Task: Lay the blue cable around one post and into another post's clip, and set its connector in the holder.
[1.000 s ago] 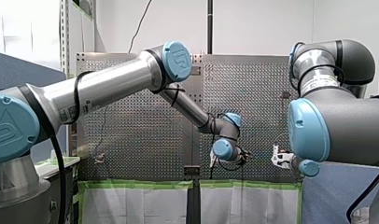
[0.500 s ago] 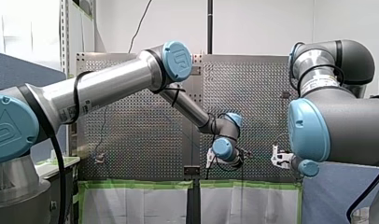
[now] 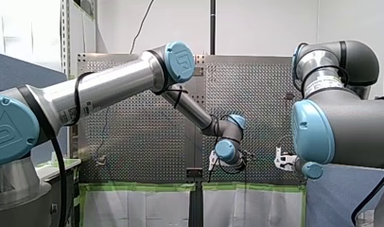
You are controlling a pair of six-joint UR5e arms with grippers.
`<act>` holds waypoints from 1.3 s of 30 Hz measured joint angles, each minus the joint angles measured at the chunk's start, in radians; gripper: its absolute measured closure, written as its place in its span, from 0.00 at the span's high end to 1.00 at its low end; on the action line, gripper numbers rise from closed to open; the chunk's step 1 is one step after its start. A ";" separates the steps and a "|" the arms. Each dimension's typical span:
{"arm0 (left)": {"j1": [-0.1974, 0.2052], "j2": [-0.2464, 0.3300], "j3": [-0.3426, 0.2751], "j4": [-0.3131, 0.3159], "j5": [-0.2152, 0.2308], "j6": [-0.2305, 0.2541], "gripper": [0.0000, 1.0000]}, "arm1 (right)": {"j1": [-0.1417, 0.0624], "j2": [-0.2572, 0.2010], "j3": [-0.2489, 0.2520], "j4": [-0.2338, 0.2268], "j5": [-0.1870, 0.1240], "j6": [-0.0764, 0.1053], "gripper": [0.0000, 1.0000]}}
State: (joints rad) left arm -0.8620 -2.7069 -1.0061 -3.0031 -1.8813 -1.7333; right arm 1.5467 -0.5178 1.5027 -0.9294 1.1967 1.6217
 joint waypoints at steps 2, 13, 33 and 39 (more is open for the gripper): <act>0.000 0.000 0.000 -0.002 0.000 0.000 1.00 | 0.000 0.000 0.000 0.000 0.000 0.000 0.00; 0.007 0.000 -0.027 -0.010 -0.028 -0.003 1.00 | 0.000 0.000 0.000 0.002 0.000 0.000 0.00; 0.005 0.050 -0.086 0.014 -0.064 -0.013 1.00 | 0.002 0.001 0.000 0.010 0.000 -0.008 0.00; 0.011 0.100 -0.137 0.058 -0.066 -0.028 1.00 | 0.005 0.001 0.000 0.012 0.000 -0.009 0.00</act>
State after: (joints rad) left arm -0.8515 -2.6066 -1.1427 -2.9447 -1.9471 -1.7611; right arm 1.5512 -0.5167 1.5026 -0.9176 1.1969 1.6127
